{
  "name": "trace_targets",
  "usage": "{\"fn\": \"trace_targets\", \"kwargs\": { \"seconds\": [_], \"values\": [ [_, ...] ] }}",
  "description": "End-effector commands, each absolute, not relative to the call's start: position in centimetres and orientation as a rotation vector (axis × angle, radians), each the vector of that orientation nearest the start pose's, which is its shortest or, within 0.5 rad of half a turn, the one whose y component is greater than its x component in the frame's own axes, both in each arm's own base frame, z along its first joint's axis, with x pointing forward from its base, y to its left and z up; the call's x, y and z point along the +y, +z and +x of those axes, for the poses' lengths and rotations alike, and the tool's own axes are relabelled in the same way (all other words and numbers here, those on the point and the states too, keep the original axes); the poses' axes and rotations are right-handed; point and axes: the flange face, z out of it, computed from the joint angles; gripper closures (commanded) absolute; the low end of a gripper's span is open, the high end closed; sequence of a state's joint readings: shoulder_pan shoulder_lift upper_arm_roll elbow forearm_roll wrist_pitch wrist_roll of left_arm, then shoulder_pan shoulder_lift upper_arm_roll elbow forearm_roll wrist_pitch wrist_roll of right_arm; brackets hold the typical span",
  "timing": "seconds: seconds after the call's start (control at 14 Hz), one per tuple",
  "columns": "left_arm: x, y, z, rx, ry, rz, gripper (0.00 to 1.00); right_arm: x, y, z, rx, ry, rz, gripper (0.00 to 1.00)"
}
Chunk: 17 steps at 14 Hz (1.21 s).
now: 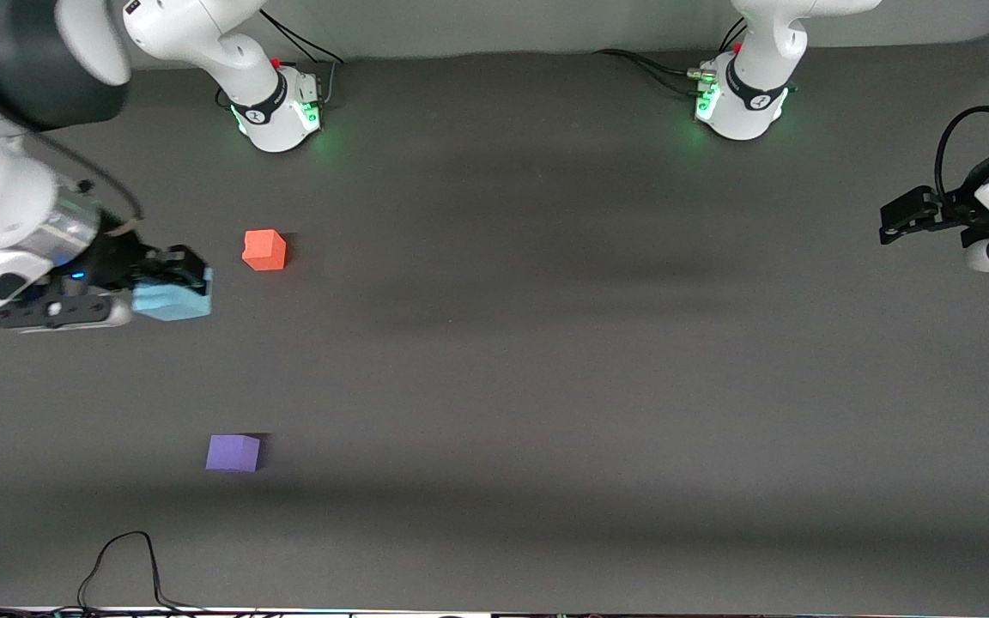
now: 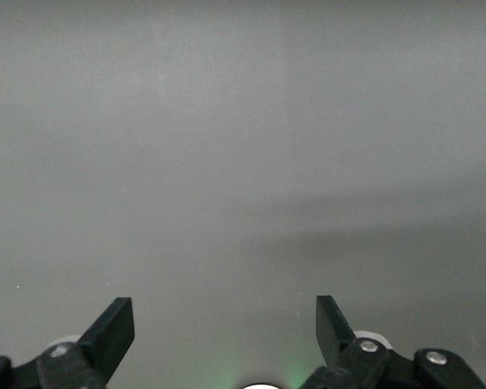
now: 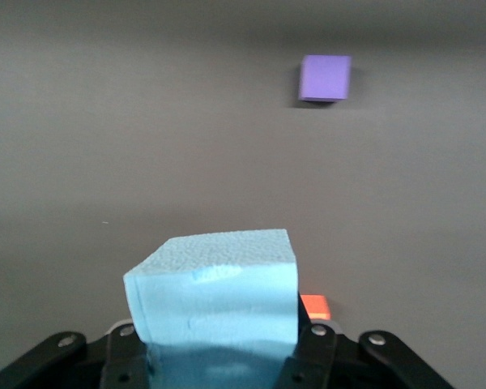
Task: Place blue block between orange and purple blocks
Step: 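Lift the blue cube with the right gripper and carry it sideways, then lower the blue cube between the orange and purple cubes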
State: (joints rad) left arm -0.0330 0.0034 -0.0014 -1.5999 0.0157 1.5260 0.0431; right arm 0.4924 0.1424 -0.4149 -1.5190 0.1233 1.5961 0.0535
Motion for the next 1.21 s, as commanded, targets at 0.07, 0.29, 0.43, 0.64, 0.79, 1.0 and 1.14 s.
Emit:
{"fn": "trace_targets", "kwargs": {
  "seconds": [0.07,0.29,0.43,0.64,0.79,1.0,1.14],
  "values": [
    [-1.7,60.9,54.9,0.134,0.108,-3.128,0.00,1.3,55.7,57.2,-0.049,0.099,-3.076,0.51],
    [-1.8,60.9,54.9,0.139,0.103,-3.128,0.00,0.1,51.1,56.2,-0.059,0.067,-3.074,0.51],
    [-1.9,60.8,55.0,0.139,0.103,-3.128,0.00,-0.3,47.3,56.2,-0.042,0.041,-3.080,0.51],
    [-1.9,60.7,54.9,0.137,0.108,-3.128,0.00,-0.6,41.1,56.2,-0.020,0.048,-3.085,0.51],
    [-1.9,60.8,55.0,0.137,0.103,-3.128,0.00,-2.0,36.5,56.3,0.017,0.057,-3.094,0.51],
    [-1.9,60.5,54.9,0.125,0.111,-3.128,0.00,-2.5,28.2,57.3,0.050,0.078,-3.105,0.51],
    [-1.9,60.5,54.9,0.122,0.111,-3.128,0.00,-2.6,23.4,57.6,0.058,0.078,-3.117,0.51]
  ]
}}
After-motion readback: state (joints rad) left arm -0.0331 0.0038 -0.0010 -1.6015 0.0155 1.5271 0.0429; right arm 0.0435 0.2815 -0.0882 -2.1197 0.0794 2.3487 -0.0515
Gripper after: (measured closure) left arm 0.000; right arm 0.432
